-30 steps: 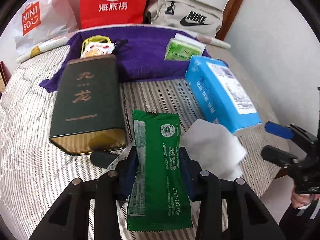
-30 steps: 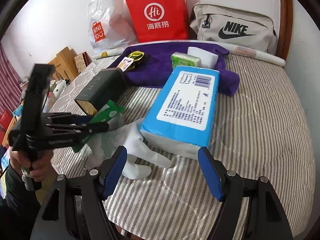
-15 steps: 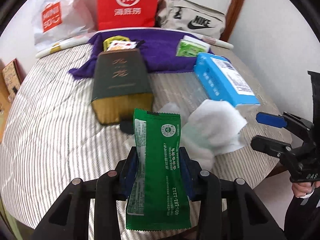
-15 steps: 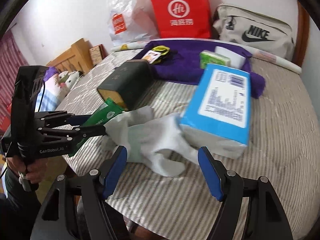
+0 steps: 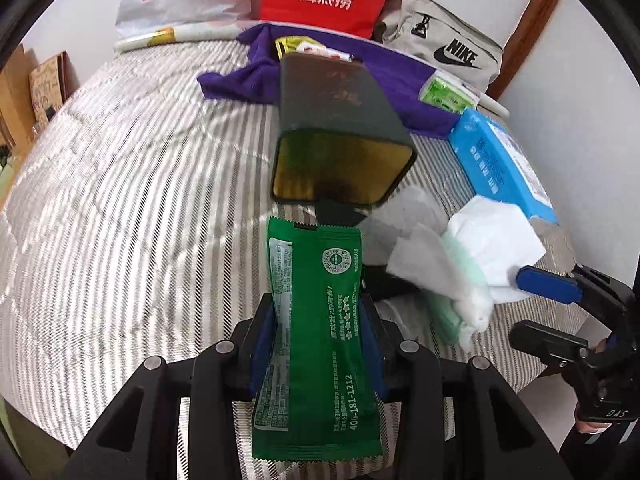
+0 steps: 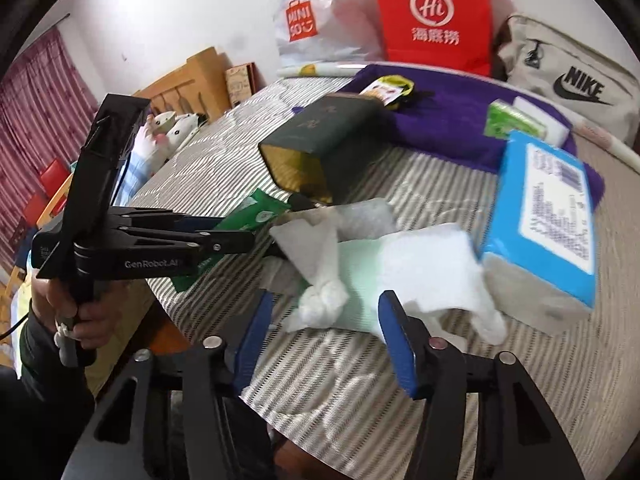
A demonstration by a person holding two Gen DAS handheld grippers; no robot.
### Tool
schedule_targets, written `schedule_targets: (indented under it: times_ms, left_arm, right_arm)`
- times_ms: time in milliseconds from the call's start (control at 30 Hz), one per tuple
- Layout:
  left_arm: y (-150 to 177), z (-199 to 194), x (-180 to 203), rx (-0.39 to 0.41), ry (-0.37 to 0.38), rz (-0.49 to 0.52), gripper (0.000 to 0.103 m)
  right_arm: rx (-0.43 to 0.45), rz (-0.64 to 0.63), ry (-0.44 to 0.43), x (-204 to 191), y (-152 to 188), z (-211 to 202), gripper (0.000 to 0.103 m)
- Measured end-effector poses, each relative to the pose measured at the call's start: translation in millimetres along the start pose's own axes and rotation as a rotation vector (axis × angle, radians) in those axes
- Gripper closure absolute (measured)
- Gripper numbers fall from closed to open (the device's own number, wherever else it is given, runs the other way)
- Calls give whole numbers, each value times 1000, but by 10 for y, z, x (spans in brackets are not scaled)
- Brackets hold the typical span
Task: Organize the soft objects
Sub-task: 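Lift the green packet with the left gripper while the right gripper grasps the white glove, then carry the green packet and white glove over the purple towel with both grippers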
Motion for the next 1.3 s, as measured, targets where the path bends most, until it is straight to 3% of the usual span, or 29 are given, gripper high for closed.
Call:
schedule_targets:
  times_ms: [100, 400, 533, 667, 1000, 1300]
  left_arm:
    - [10, -7, 13, 21, 3, 17, 65]
    - [22, -40, -103, 48, 118, -45, 65]
    - [45, -49, -65, 54, 95, -12, 65]
    - [51, -56, -44, 56, 77, 2, 65]
    - [39, -46, -55, 52, 72, -21, 65]
    - [38, -31, -3, 50, 24, -3, 65]
  right_arm:
    - [-25, -4, 15, -23, 8, 111, 50]
    - [-83, 8, 46, -16, 13, 365, 56]
    - [-89, 10, 54, -21, 29, 454, 61]
    - [-76, -8, 55, -59, 25, 429, 77]
    - [-15, 32, 10, -22, 20, 100, 77]
    - [54, 131, 39, 384, 131, -314, 77]
Point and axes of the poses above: each gripper's, at about its wrist camera, not at the fingertips, and z roughly the way its jaws point, x to its right, y to its underside, the point moved 5 cm from there along z, roughly the way its jaws point, and after that the axes turned 3 degrees about y, right-handed, at the moved point
